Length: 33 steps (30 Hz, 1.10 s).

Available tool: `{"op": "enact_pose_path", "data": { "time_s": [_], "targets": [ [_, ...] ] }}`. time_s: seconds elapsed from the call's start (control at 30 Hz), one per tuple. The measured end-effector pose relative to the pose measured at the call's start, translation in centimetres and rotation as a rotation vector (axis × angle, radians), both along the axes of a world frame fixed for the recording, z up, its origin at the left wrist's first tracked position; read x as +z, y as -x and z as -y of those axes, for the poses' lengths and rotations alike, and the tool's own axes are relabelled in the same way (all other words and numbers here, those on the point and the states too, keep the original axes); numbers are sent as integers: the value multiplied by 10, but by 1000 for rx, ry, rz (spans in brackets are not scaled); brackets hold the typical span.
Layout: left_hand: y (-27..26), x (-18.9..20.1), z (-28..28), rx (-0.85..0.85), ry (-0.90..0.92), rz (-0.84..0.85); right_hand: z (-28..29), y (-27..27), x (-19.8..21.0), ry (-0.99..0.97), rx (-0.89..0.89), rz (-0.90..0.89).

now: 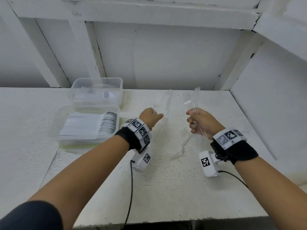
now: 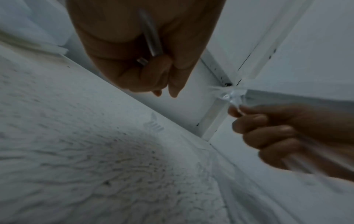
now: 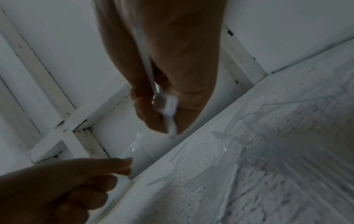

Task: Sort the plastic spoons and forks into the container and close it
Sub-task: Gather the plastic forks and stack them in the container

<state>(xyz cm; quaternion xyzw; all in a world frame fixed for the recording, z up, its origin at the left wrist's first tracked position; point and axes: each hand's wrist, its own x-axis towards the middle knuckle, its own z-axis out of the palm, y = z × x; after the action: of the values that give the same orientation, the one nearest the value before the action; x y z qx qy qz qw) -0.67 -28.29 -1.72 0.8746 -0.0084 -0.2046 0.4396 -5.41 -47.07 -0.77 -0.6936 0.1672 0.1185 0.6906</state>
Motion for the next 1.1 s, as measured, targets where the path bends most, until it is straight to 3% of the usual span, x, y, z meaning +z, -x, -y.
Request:
{"op": "enact_pose_path", "data": {
  "time_s": [0.1, 0.33, 0.47, 0.73, 0.83, 0.97, 1.1],
  "targets": [
    [-15, -4, 17, 9, -148, 12, 0, 2, -3, 21, -19, -17],
    [-25, -26, 31, -77, -187, -52, -4, 9, -6, 144, 22, 0],
    [-19, -10, 24, -99, -184, -70, -8, 12, -5, 240, 35, 42],
    [3, 6, -30, 19, 117, -23, -27, 6, 9, 746, 115, 445],
    [20, 13, -50, 41, 196, -12, -45, 3, 8, 845, 209, 554],
    [40, 15, -68, 65, 262, -24, -74, 7, 3, 871, 343, 586],
    [52, 12, -80, 77, 281, -38, -95, 17, -4, 963, 363, 547]
  ]
}}
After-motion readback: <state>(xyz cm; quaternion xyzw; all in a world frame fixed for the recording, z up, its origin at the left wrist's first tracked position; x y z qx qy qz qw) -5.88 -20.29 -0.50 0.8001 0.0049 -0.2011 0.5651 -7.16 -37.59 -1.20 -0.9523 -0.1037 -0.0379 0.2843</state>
